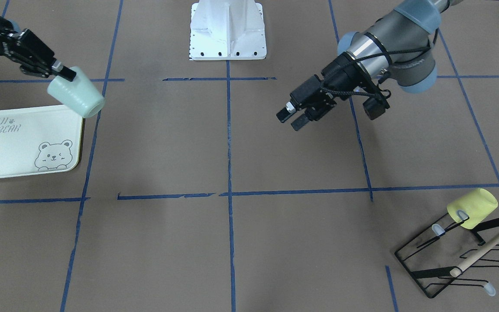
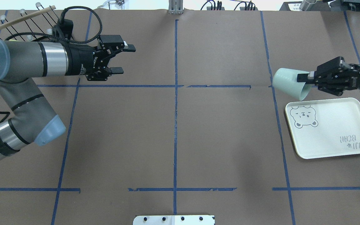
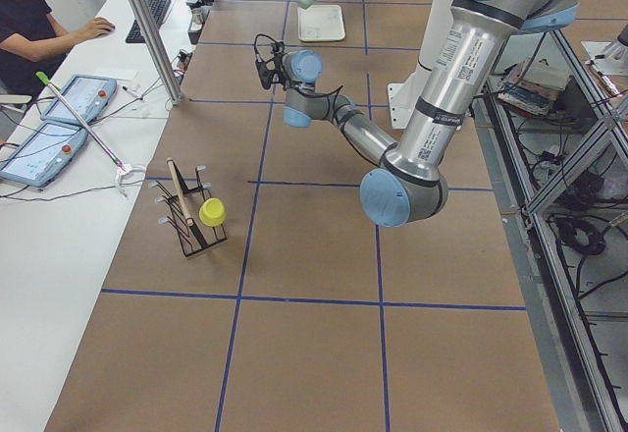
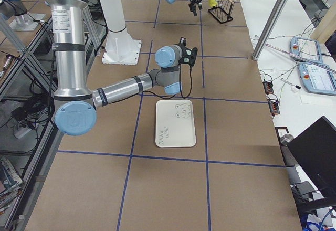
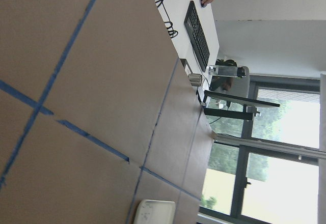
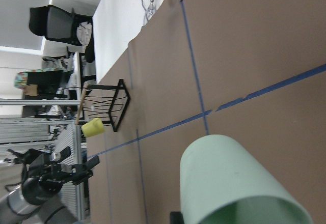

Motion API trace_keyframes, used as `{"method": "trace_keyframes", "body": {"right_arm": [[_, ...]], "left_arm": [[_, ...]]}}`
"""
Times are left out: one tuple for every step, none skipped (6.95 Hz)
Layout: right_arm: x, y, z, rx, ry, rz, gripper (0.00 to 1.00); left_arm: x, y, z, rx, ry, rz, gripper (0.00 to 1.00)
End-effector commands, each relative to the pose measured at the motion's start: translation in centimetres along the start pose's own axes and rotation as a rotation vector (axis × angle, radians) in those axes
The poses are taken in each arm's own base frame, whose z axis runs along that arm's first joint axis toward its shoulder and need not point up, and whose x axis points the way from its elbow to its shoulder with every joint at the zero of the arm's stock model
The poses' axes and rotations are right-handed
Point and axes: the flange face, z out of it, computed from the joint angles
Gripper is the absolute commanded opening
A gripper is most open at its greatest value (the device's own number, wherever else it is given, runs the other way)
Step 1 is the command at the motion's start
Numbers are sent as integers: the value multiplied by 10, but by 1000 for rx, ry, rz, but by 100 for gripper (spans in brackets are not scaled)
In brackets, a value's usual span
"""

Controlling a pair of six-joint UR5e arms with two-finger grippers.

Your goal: Left arm grabs green cup and hands to right arm on tray

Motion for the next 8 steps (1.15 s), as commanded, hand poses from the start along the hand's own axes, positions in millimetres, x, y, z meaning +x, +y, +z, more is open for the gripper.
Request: {"method": "trace_keyframes", "body": {"right_arm": [[36, -49, -33, 19, 288, -63, 0], [72, -59, -36, 23, 428, -147, 0], [97, -68, -33, -9, 559, -222, 0], [119, -75, -32, -81, 679, -279, 0], [135, -71, -22, -201, 772, -298, 0], [134, -65, -7, -293, 833, -272, 0], [113, -63, 19, -353, 865, -260, 0], [106, -61, 37, -374, 919, -273, 0]], "left_arm": [[-30, -48, -8, 68, -322, 165, 100], [-45, -52, -14, 59, -468, 248, 100], [-44, -64, -29, 57, -575, 309, 100], [-55, -68, -59, 45, -707, 383, 100], [-69, -59, -91, 11, -822, 486, 100], [-82, -52, -119, -11, -874, 531, 100], [-96, -55, -140, -17, -896, 548, 100], [-98, -54, -149, -27, -899, 572, 100]]}}
